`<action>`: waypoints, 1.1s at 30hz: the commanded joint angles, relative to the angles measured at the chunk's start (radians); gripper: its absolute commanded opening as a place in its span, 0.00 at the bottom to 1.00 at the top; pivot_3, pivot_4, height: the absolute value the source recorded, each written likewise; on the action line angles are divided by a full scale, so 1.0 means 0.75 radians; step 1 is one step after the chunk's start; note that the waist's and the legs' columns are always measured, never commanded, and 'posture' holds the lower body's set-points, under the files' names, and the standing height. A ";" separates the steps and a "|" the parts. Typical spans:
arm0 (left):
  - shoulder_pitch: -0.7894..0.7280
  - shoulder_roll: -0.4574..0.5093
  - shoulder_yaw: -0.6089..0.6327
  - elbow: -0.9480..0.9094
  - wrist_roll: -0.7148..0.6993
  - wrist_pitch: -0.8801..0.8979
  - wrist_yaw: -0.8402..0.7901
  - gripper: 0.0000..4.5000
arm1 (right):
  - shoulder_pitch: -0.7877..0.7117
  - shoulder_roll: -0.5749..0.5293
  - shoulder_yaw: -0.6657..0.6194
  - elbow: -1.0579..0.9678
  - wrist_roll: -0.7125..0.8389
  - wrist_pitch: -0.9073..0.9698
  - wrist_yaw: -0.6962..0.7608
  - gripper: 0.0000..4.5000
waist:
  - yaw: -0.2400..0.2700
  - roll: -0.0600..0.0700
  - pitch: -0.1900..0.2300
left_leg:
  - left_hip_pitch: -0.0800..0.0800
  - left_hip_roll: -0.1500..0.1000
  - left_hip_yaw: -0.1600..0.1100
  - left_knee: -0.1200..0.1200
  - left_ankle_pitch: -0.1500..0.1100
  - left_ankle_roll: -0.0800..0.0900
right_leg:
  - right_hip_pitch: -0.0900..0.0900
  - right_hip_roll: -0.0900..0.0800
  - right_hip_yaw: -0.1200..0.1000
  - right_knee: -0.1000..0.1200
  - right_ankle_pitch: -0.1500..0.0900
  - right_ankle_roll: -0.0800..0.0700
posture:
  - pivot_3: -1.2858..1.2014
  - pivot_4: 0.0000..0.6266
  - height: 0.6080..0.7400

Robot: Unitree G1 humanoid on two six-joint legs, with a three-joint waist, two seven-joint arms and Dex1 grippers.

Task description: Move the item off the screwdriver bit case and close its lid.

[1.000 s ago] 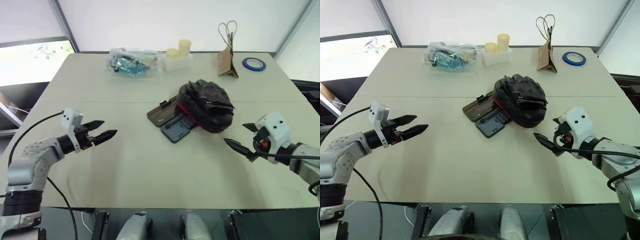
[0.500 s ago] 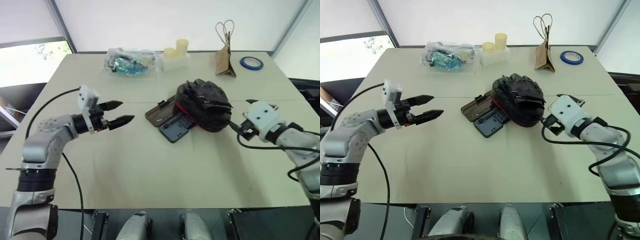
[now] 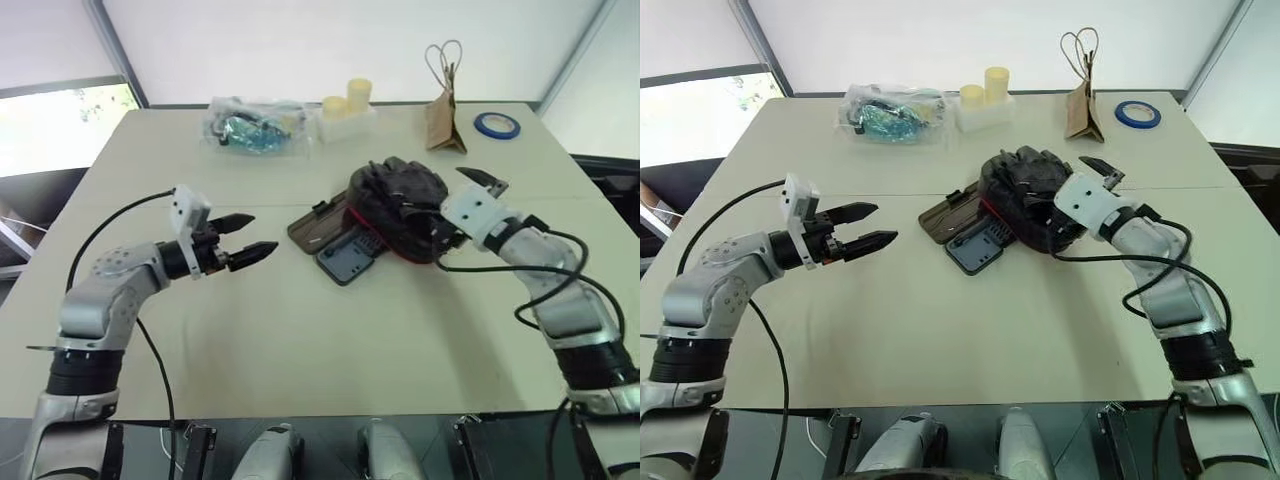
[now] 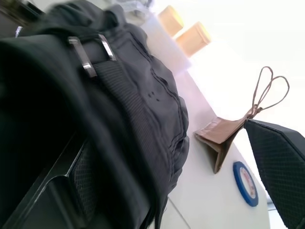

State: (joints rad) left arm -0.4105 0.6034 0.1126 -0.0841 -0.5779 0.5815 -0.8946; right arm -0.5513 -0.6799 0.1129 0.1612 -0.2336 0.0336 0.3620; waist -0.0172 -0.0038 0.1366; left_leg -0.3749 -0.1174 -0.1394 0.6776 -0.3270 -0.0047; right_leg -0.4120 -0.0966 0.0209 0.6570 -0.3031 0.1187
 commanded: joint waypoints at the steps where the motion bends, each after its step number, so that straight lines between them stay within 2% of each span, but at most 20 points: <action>1: 0.007 0.007 0.019 -0.052 -0.009 -0.006 0.007 1.00 | -0.095 0.025 0.074 0.197 -0.126 -0.135 -0.075 0.88 | -0.003 0.000 0.000 | 0.000 0.000 0.000 0.000 0.000 0.000 | 0.000 0.000 0.000 0.001 0.000 0.000 | 0.52 0.24 1.00; 2: 0.010 0.008 0.023 -0.055 -0.011 -0.006 0.009 1.00 | -0.120 0.026 0.095 0.239 -0.151 -0.170 -0.078 0.82 | -0.004 0.000 0.000 | 0.000 0.000 0.000 0.000 0.000 0.000 | -0.001 0.000 0.000 0.001 0.000 0.000 | 0.52 0.24 1.00; 7: 0.021 0.017 0.056 -0.046 -0.012 -0.015 0.033 1.00 | -0.184 0.027 0.126 0.363 -0.216 -0.261 -0.105 0.25 | -0.004 0.000 0.000 | 0.000 0.000 0.000 0.001 0.000 0.000 | -0.001 0.000 0.000 0.003 0.000 0.000 | 0.52 0.24 1.00; 9: 0.029 0.017 0.060 -0.049 -0.014 -0.016 0.038 1.00 | -0.193 0.026 0.122 0.382 -0.227 -0.277 -0.111 0.14 | -0.004 0.000 0.000 | 0.000 0.000 0.000 0.002 0.000 0.000 | -0.001 0.000 0.000 0.004 0.000 0.000 | 0.52 0.24 1.00; 16: 0.021 -0.017 0.040 -0.068 -0.019 -0.014 0.048 1.00 | -0.208 -0.028 -0.016 0.307 -0.254 -0.168 -0.243 0.11 | 0.002 0.000 0.000 | -0.001 -0.001 0.001 0.002 0.000 0.000 | -0.003 0.000 0.001 0.007 0.000 0.000 | 0.52 0.24 1.00; 23: -0.103 -0.032 -0.070 -0.014 0.001 -0.042 -0.089 1.00 | -0.231 -0.206 -0.122 0.293 -0.294 -0.075 -0.278 0.11 | 0.007 0.001 0.001 | -0.012 -0.003 0.001 0.005 0.000 0.000 | -0.015 -0.002 0.001 0.010 0.000 0.000 | 0.52 0.24 1.00; 28: -0.242 -0.110 -0.160 0.134 0.076 -0.155 -0.143 1.00 | -0.275 -0.277 -0.077 0.486 -0.413 -0.063 -0.431 0.11 | -0.008 0.001 0.001 | -0.015 -0.003 0.002 0.005 0.001 -0.001 | -0.019 -0.002 0.001 0.011 0.000 0.000 | 0.52 0.24 1.00; 33: -0.278 -0.174 -0.198 0.211 0.133 -0.233 -0.155 1.00 | -0.357 -0.257 0.013 0.694 -0.520 -0.056 -0.573 0.11 | -0.029 0.001 0.000 | -0.016 -0.002 0.005 0.004 0.001 -0.001 | -0.022 -0.002 0.001 0.012 0.000 0.000 | 0.52 0.24 1.00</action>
State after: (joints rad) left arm -0.6039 0.4730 -0.0324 0.0813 -0.4883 0.4397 -1.0024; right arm -0.7726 -0.8614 0.1214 0.6776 -0.5976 -0.0055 -0.0179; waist -0.0391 -0.0028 0.1370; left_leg -0.3868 -0.1187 -0.1358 0.6811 -0.3262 -0.0059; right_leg -0.4288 -0.0978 0.0223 0.6660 -0.3031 0.1187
